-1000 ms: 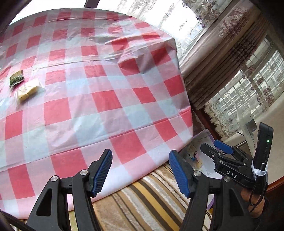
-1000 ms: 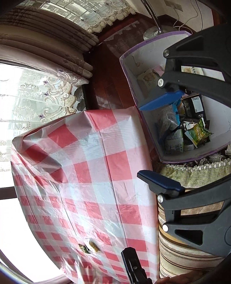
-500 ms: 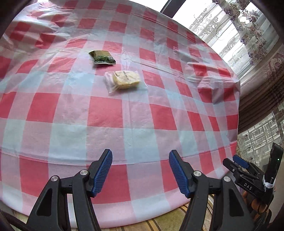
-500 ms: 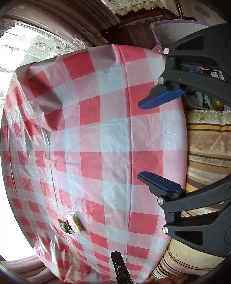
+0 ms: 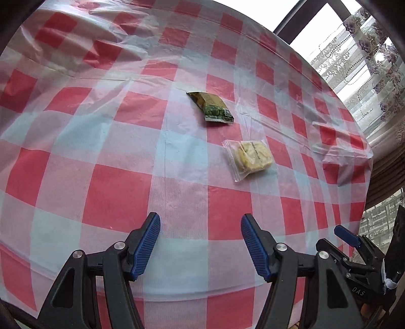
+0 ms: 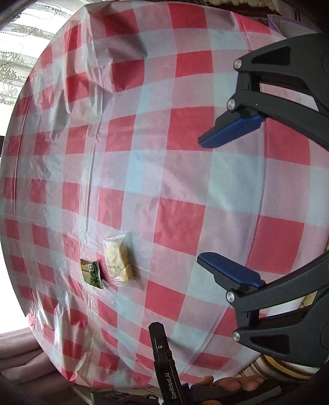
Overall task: Organize snacks
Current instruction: 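Move both open tools back over the last two packets on the table, then grasp the yellow-green bag with the left tool while the right tool grasps the cake packet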
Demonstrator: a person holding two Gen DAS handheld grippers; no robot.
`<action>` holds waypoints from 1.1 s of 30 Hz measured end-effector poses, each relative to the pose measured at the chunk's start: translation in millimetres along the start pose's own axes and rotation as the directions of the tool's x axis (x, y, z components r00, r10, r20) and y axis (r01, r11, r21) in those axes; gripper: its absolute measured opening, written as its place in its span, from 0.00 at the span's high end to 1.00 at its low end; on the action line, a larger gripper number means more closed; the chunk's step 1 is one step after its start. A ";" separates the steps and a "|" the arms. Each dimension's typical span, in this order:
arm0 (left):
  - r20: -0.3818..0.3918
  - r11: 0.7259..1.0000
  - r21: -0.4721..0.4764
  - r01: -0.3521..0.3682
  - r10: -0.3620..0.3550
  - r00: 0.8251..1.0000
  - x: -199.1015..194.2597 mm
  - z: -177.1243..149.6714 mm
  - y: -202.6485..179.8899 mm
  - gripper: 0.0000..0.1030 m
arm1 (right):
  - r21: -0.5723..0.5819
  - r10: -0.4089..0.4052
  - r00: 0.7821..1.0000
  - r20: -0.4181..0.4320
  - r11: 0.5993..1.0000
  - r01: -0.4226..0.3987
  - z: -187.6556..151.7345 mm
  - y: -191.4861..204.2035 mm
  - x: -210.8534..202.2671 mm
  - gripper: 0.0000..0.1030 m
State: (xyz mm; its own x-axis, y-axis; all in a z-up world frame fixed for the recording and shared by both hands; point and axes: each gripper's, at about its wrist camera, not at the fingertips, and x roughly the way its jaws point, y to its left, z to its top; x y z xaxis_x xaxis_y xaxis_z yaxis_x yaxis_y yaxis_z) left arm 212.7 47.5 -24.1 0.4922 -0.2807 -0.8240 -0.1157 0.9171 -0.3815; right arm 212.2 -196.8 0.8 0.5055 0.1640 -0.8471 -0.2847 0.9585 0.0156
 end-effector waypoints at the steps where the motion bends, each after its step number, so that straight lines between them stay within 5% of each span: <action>1: 0.004 1.000 -0.006 0.001 -0.001 1.000 1.8 5.6 2.3 0.35 | -0.012 0.004 1.000 0.008 1.000 -0.004 6.0 5.7 3.9 0.13; 16: 0.062 0.998 -0.068 -0.014 0.019 0.998 7.7 51.6 28.6 0.35 | -0.095 0.074 0.996 0.044 0.993 -0.070 79.1 65.2 63.3 0.12; 28: 0.087 0.997 -0.071 -0.026 0.032 0.996 21.5 82.5 26.1 0.35 | -0.116 0.065 0.997 0.030 0.991 -0.061 89.9 71.6 91.2 0.12; 33: 0.082 0.999 -0.044 -0.026 0.030 0.996 35.2 96.4 11.7 0.35 | -0.101 0.083 0.996 0.038 0.992 -0.078 91.0 65.2 90.8 0.24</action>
State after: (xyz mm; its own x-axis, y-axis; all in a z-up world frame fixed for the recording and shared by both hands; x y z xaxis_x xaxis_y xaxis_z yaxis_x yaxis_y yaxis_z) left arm 311.9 75.7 -17.2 0.5573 -0.2292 -0.7980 -0.1662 0.9109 -0.3777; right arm 313.6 -98.2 -26.7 0.5112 0.2514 -0.8219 -0.4046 0.9141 0.0280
